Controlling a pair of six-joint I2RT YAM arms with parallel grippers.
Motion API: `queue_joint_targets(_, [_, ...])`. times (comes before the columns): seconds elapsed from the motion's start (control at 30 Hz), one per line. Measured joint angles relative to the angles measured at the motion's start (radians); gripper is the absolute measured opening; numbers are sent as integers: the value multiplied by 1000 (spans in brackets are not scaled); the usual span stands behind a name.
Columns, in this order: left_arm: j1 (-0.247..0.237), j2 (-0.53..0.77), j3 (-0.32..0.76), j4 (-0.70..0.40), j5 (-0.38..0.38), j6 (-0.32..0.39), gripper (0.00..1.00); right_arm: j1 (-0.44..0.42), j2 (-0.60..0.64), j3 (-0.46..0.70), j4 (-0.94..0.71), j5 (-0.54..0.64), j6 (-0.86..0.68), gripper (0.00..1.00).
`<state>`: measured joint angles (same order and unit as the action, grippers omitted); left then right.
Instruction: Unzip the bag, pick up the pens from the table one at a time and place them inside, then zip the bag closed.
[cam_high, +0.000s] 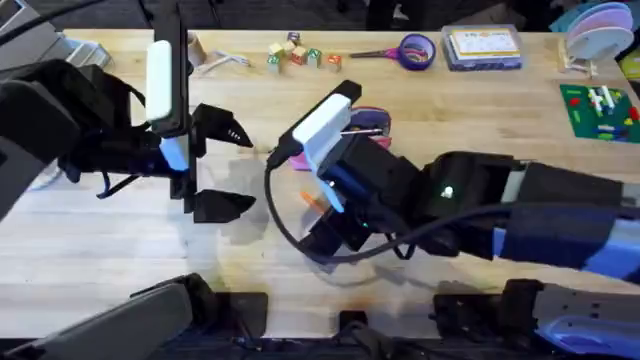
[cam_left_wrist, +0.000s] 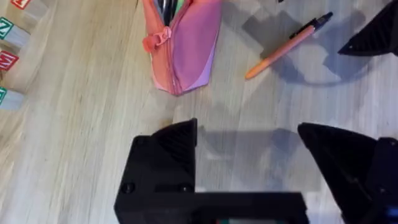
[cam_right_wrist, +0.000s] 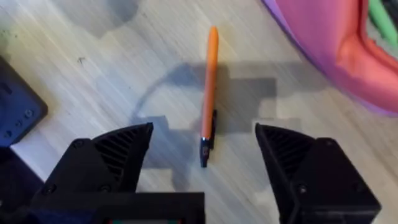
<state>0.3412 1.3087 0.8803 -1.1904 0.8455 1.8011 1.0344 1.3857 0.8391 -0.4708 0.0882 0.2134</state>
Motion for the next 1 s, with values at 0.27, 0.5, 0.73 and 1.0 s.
queue_joint_targets(0.27, [0,0,0,0,0,2,994,39,93,0,107,100,-5,997])
queue_joint_targets(0.5, [0,0,0,0,0,2,993,39,170,0,133,106,-16,997])
queue_joint_targets(0.73, [0,0,0,5,0,2,993,49,196,10,158,77,-45,675])
queue_joint_targets(1.0, [0,0,0,5,0,2,994,47,205,14,170,123,-57,50])
